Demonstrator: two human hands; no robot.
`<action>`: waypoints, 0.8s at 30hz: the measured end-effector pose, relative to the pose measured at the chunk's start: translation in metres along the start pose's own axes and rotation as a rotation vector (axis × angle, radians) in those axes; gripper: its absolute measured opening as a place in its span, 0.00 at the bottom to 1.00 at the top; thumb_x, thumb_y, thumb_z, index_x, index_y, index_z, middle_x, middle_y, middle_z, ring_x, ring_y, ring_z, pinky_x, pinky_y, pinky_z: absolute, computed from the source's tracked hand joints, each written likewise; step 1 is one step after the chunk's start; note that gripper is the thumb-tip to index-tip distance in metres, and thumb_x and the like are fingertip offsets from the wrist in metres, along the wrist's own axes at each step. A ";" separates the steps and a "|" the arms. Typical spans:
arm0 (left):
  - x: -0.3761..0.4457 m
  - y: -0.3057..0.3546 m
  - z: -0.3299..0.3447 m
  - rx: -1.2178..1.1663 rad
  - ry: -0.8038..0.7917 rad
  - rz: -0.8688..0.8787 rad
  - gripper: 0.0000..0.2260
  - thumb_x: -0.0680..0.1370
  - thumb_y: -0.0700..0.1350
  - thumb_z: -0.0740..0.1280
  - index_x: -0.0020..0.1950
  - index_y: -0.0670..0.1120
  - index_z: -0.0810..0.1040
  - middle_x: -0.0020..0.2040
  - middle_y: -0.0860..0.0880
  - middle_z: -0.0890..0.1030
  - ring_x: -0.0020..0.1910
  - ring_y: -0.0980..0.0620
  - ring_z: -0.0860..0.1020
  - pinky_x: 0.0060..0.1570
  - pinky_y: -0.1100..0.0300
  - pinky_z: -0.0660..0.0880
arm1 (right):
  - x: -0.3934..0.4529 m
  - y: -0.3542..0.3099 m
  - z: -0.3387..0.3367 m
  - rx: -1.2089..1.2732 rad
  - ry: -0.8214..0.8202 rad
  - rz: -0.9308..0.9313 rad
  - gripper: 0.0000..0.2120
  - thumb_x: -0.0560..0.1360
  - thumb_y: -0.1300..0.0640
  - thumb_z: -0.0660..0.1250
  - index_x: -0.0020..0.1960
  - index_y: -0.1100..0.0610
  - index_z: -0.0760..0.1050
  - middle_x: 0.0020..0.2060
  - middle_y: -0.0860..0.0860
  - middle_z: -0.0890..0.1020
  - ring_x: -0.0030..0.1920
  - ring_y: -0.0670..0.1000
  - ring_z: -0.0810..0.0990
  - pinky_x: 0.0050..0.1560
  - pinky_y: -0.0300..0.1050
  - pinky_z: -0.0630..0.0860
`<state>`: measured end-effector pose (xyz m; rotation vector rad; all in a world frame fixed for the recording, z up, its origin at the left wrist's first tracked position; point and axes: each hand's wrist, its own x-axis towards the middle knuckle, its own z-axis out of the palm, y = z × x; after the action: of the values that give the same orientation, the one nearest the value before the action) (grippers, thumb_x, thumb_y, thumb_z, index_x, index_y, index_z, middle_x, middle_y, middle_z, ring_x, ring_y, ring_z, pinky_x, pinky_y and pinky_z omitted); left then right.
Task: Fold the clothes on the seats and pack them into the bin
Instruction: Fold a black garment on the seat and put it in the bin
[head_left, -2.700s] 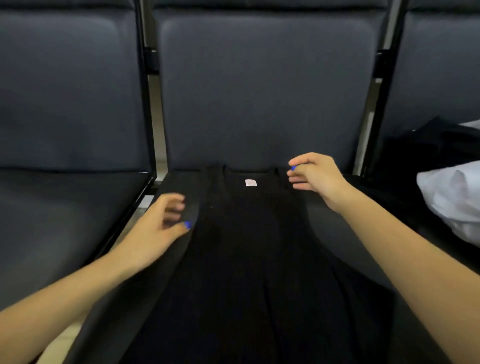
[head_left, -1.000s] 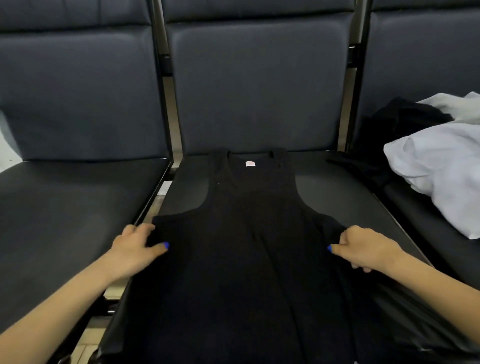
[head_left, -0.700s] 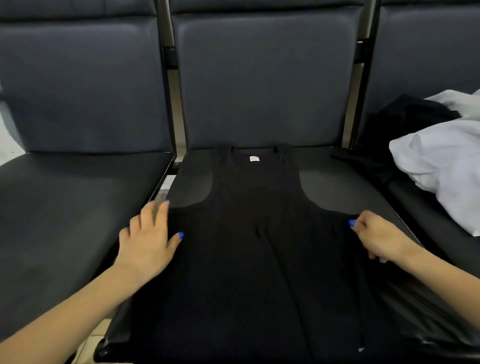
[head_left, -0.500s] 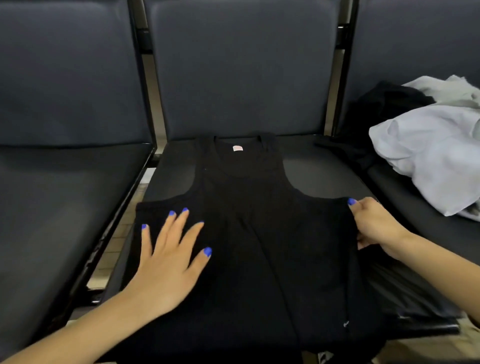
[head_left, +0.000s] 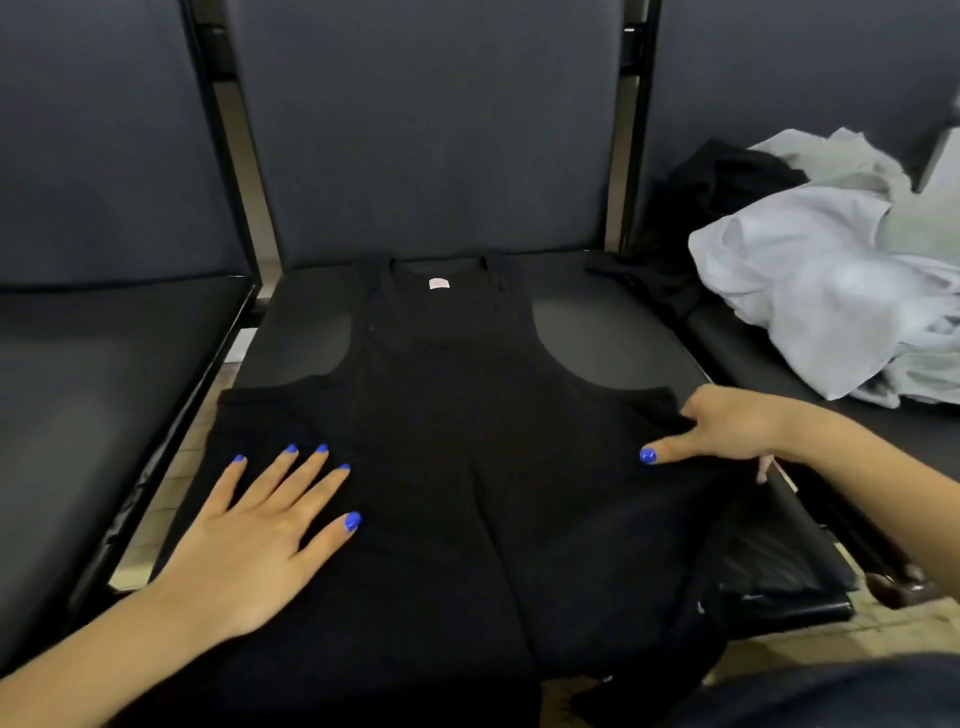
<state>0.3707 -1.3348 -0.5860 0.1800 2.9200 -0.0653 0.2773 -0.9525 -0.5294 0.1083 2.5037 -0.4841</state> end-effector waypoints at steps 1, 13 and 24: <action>0.000 0.000 -0.001 0.015 -0.011 0.003 0.50 0.49 0.72 0.13 0.70 0.59 0.33 0.71 0.61 0.34 0.70 0.61 0.31 0.71 0.54 0.31 | 0.002 0.001 -0.002 -0.070 0.075 -0.025 0.21 0.70 0.42 0.71 0.37 0.59 0.71 0.33 0.51 0.74 0.30 0.49 0.76 0.28 0.43 0.75; -0.004 -0.002 -0.012 0.055 -0.125 0.049 0.51 0.47 0.73 0.14 0.69 0.60 0.30 0.71 0.61 0.31 0.71 0.59 0.29 0.71 0.51 0.30 | 0.009 0.046 0.003 -0.453 0.580 -0.204 0.18 0.79 0.41 0.55 0.55 0.56 0.65 0.47 0.60 0.80 0.49 0.63 0.79 0.40 0.50 0.67; 0.025 0.042 -0.018 -0.113 -0.075 -0.013 0.27 0.80 0.62 0.45 0.78 0.55 0.47 0.79 0.55 0.48 0.77 0.55 0.43 0.74 0.48 0.38 | 0.006 0.027 0.014 -0.448 0.604 -0.157 0.18 0.79 0.55 0.58 0.68 0.48 0.66 0.61 0.51 0.74 0.59 0.56 0.75 0.49 0.48 0.72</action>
<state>0.3479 -1.2890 -0.5751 0.1369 2.8401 0.0884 0.2848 -0.9325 -0.5526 -0.1400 3.1625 0.0836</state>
